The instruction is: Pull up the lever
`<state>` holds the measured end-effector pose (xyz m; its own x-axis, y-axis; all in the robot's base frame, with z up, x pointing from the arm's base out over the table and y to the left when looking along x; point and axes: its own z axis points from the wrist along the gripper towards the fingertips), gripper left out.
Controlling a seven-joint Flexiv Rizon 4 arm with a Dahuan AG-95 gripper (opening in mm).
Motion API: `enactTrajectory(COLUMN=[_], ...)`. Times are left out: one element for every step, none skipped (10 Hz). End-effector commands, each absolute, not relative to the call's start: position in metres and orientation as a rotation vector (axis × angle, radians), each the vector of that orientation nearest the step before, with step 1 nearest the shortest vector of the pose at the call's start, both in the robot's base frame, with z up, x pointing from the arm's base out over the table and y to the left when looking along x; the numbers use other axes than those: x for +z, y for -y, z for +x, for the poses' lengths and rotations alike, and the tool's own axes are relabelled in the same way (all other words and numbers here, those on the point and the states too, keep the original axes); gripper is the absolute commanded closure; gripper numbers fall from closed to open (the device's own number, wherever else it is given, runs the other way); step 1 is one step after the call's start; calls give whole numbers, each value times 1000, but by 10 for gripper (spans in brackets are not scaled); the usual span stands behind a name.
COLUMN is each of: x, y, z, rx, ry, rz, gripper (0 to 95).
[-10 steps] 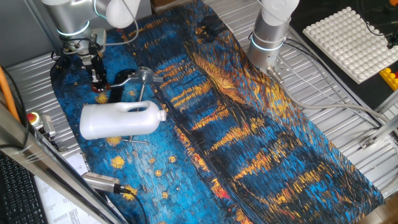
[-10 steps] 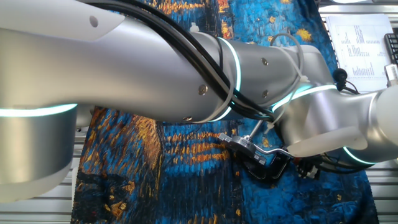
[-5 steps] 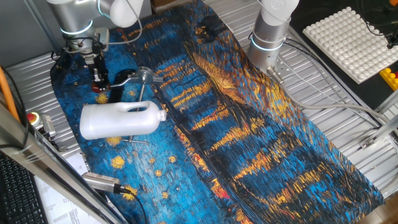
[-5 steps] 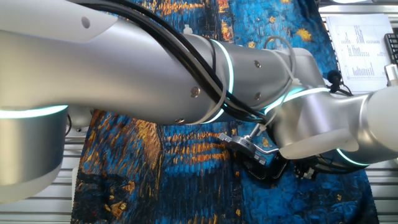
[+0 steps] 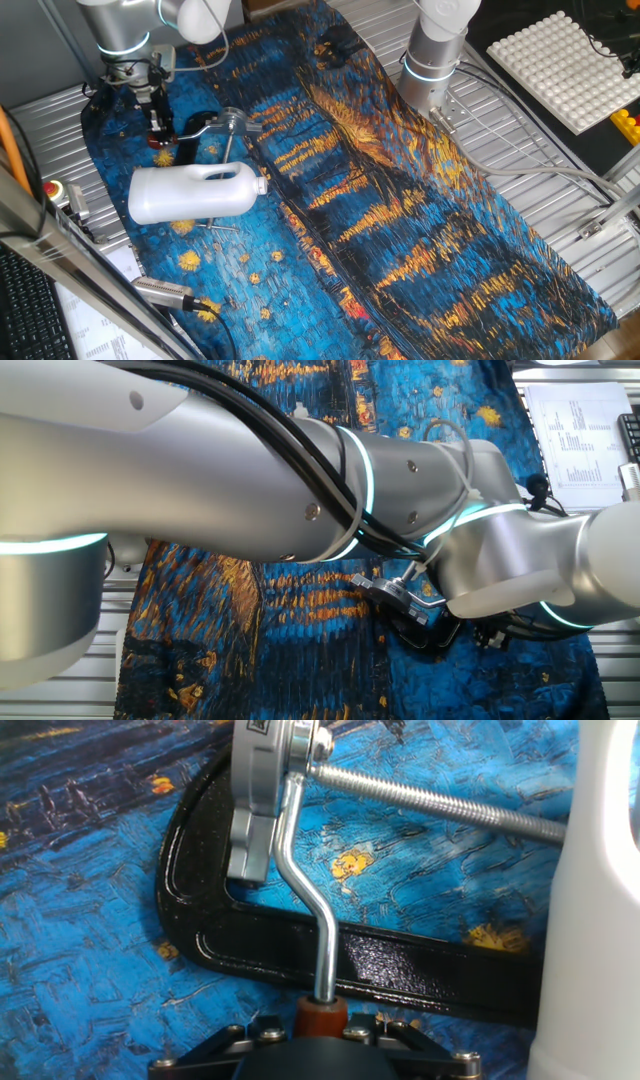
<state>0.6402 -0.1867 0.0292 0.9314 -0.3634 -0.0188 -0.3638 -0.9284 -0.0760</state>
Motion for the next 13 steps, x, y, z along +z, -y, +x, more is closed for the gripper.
enactTrajectory(x=[30, 30, 30, 30, 30, 30, 30, 30, 30, 30, 30, 30, 30], y=[187, 187, 187, 187, 187, 187, 187, 187, 187, 187, 187, 187, 187], z=[640, 640, 640, 640, 640, 640, 640, 640, 640, 640, 640, 640, 640], rx=[39, 19, -2, -22, -21, -16, -13, -13, -15, -16, -14, -13, -12], ry=[-565, -553, -554, -552, -569, -574, -576, -568, -569, -573, -577, -585, -600], rz=[-3005, -3011, -3012, -3014, -3006, -3003, -3004, -3007, -3005, -3005, -3005, -3006, -3007], gripper=[570, 570, 570, 570, 570, 570, 570, 570, 570, 570, 570, 760, 760])
